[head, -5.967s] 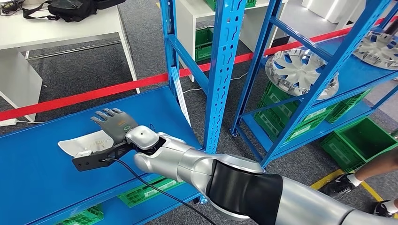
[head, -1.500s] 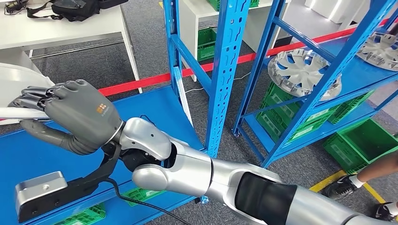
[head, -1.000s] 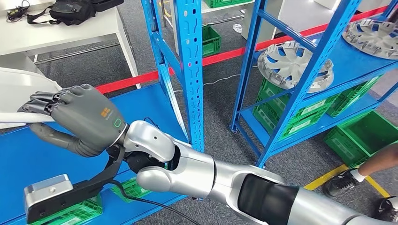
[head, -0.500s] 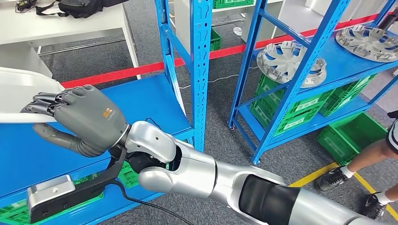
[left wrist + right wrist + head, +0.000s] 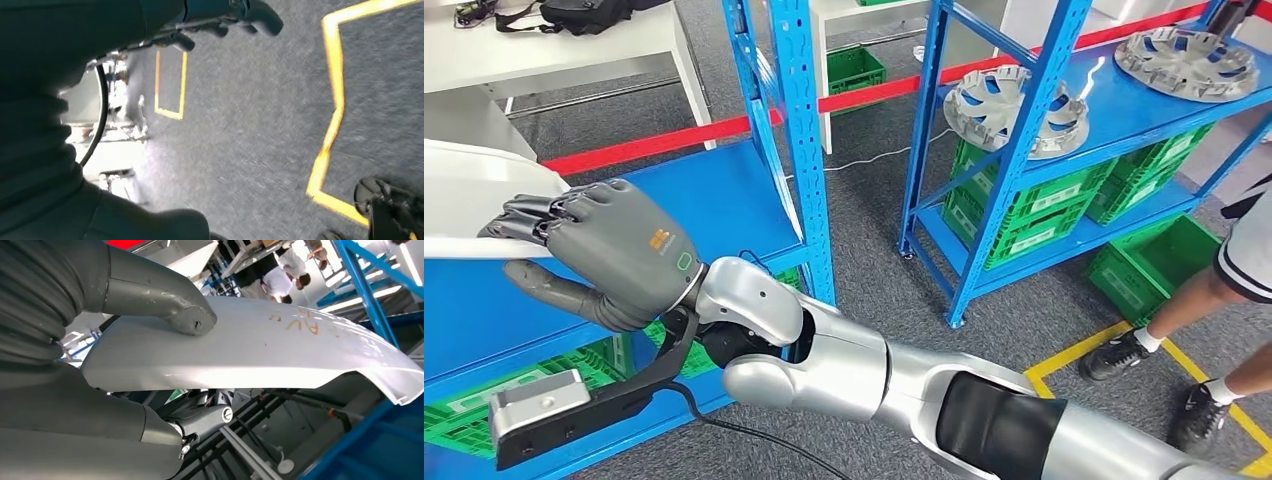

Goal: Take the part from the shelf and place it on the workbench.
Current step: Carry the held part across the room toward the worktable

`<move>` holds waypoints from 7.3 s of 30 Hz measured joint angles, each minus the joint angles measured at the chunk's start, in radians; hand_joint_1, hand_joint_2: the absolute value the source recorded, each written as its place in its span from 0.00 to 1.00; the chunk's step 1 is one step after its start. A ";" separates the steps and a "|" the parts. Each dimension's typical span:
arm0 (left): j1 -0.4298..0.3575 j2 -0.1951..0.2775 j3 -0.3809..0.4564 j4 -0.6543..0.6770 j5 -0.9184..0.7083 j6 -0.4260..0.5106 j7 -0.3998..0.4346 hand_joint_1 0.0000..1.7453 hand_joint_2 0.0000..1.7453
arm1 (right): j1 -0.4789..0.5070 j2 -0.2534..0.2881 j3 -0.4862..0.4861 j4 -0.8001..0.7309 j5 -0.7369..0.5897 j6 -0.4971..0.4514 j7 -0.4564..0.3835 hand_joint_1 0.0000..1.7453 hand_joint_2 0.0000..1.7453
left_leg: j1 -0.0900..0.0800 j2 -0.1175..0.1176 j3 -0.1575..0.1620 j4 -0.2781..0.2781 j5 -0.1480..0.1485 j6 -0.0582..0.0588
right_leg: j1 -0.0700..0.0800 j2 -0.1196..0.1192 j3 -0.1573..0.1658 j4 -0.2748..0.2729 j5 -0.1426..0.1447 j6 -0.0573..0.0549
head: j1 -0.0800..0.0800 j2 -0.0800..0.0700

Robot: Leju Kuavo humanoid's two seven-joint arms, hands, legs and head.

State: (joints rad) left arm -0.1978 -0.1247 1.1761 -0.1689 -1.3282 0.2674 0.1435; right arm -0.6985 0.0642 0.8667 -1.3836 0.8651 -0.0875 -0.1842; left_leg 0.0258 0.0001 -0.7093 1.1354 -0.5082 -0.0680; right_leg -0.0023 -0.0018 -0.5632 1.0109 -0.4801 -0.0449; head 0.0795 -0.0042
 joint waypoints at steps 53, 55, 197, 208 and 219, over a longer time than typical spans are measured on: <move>-0.012 0.017 0.017 -0.005 -0.009 0.000 0.007 0.00 1.00 | -0.023 0.027 -0.042 0.092 0.027 0.004 0.046 1.00 1.00 | -0.014 0.008 0.056 -0.102 0.086 0.062 | 0.011 0.002 -0.023 0.142 -0.033 0.028 | 0.015 0.000; -0.013 0.018 0.017 -0.005 -0.004 0.000 0.007 0.00 1.00 | -0.043 0.026 -0.051 0.104 0.018 -0.006 0.046 1.00 1.00 | -0.012 0.008 0.046 -0.105 0.106 0.052 | 0.021 0.003 0.046 0.033 -0.054 0.015 | 0.020 0.000; 0.011 0.017 0.056 -0.003 0.032 0.000 -0.019 0.00 1.00 | -0.097 0.043 -0.077 0.256 0.043 0.031 -0.013 1.00 1.00 | -0.004 0.024 0.107 -0.110 0.054 0.056 | 0.014 -0.099 -0.030 0.046 -0.028 0.031 | 0.062 0.000; 0.006 0.013 0.056 -0.003 0.027 0.000 -0.021 0.00 1.00 | -0.085 0.036 -0.077 0.258 0.058 0.031 0.009 1.00 1.00 | 0.004 -0.121 0.079 -0.110 0.083 0.041 | 0.006 0.084 -0.005 0.021 -0.016 0.025 | 0.067 0.000; 0.008 0.013 0.056 -0.002 0.027 0.000 -0.025 0.00 1.00 | -0.070 0.039 -0.077 0.239 0.076 0.042 0.024 1.00 1.00 | 0.001 0.000 -0.018 0.104 -0.005 0.005 | 0.011 -0.066 -0.004 -0.004 0.002 -0.009 | 0.058 0.000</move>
State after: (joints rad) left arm -0.1897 -0.1115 1.2322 -0.1712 -1.3011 0.2678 0.1184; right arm -0.7683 0.1034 0.7897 -1.1444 0.9410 -0.0451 -0.1598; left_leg 0.0266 0.0003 -0.7271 1.2397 -0.5134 -0.0629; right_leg 0.0087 -0.0677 -0.5671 1.0069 -0.4785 -0.0540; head 0.1375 -0.0042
